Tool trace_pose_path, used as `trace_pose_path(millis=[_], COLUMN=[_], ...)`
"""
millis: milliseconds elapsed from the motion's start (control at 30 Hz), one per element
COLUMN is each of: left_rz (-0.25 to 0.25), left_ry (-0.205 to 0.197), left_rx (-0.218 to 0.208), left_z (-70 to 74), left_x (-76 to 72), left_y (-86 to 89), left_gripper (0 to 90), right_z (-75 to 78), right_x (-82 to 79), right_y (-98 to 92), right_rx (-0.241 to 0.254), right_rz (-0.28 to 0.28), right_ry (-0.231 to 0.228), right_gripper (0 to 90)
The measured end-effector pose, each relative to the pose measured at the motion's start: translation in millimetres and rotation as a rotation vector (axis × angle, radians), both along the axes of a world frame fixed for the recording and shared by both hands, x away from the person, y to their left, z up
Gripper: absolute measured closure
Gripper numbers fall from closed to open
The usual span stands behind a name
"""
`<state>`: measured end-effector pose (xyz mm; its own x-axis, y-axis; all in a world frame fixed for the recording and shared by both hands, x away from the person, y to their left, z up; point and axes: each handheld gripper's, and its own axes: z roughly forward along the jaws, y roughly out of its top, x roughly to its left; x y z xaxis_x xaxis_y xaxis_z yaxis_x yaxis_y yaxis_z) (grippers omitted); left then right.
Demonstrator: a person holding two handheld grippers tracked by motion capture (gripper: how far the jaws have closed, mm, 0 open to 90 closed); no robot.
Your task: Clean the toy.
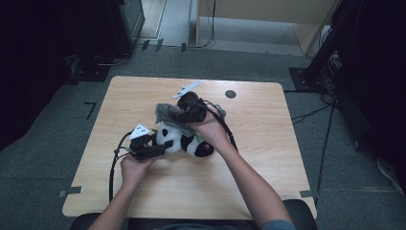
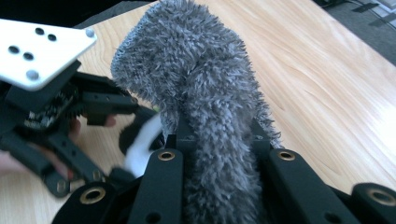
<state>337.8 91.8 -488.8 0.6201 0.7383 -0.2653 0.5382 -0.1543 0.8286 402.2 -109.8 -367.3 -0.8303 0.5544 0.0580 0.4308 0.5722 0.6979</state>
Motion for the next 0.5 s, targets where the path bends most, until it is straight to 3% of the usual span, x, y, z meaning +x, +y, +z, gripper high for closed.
trace_pose_path(millis=[133, 233, 500], left_rz=[0.006, 0.008, -0.004], left_ry=[-0.002, 0.009, 0.003], left_rx=[0.004, 0.009, 0.012], left_z=[1.4, 1.2, -0.4], left_x=[-1.4, -1.0, -0.7], left_y=[-1.8, -1.4, -2.1], left_gripper=[33.0, 33.0, 32.3], right_z=[-17.2, -25.2, -28.9], right_x=[1.2, -2.2, -11.5], right_y=[25.7, 31.1, 18.0], right_rx=[-0.04, -0.059, -0.04], right_rz=[0.034, 0.043, 0.064], right_ry=[0.027, 0.026, 0.03], right_gripper=[74.5, 74.6, 75.1])
